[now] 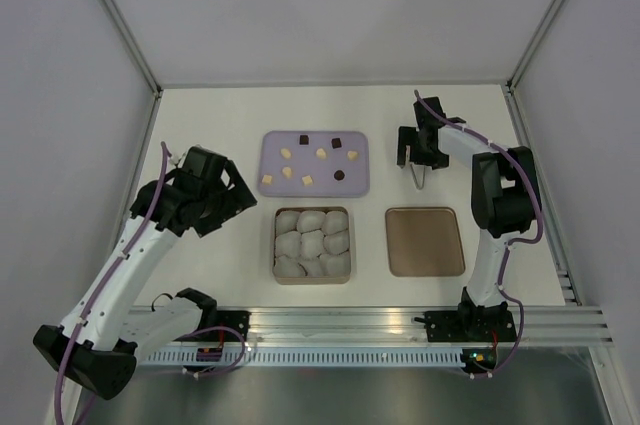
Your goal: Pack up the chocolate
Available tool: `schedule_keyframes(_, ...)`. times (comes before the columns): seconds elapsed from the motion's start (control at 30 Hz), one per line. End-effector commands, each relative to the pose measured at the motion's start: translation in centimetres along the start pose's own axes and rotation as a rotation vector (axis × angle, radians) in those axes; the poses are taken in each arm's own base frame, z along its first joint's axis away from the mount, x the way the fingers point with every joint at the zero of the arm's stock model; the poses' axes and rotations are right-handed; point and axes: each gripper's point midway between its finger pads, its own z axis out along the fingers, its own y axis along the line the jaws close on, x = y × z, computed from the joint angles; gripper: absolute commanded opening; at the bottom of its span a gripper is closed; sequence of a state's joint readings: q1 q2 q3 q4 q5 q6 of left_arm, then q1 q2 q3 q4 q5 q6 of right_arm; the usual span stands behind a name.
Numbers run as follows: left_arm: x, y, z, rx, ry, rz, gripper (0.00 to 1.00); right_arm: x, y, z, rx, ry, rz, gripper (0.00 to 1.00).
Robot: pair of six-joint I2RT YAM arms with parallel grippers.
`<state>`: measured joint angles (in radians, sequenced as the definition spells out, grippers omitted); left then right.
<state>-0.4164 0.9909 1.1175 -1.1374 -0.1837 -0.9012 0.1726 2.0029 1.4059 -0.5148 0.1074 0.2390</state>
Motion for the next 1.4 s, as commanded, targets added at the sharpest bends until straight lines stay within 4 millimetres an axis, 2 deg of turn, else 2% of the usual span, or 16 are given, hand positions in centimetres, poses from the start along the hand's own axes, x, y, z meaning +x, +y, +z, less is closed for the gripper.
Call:
schedule_keyframes(0.0, -0.7, -0.1, 0.3, 0.006, -0.040, -0.045, 1.00, -0.1, -0.6, 0.5, 0.028, -0.024, 0.006, 0.93)
schedule_keyframes(0.27, -0.6, 0.3, 0.3, 0.000, -0.055, -0.048, 1.00, 1.3, -1.2, 1.0, 0.048, -0.006, -0.003, 0.86)
schedule_keyframes(0.7, -0.6, 0.8, 0.0, 0.001, -0.073, -0.062, 1.00, 2.3, -2.2, 1.4, 0.110, 0.006, 0.026, 0.67)
schedule_keyframes(0.97, -0.2, 1.2, 0.1, -0.001, -0.071, -0.082, 1.00, 3.2, -2.5, 1.4, 0.128, 0.010, 0.051, 0.62)
schedule_keyframes(1.17, 0.1, 1.7, 0.1, -0.012, -0.068, -0.086, 1.00, 3.7, -2.5, 1.8, 0.131, 0.024, 0.057, 0.51)
schedule_keyframes(1.37, 0.2, 2.0, 0.3, -0.020, -0.078, -0.101, 1.00, 2.6, -2.2, 0.9, 0.121, -0.011, 0.050, 0.48)
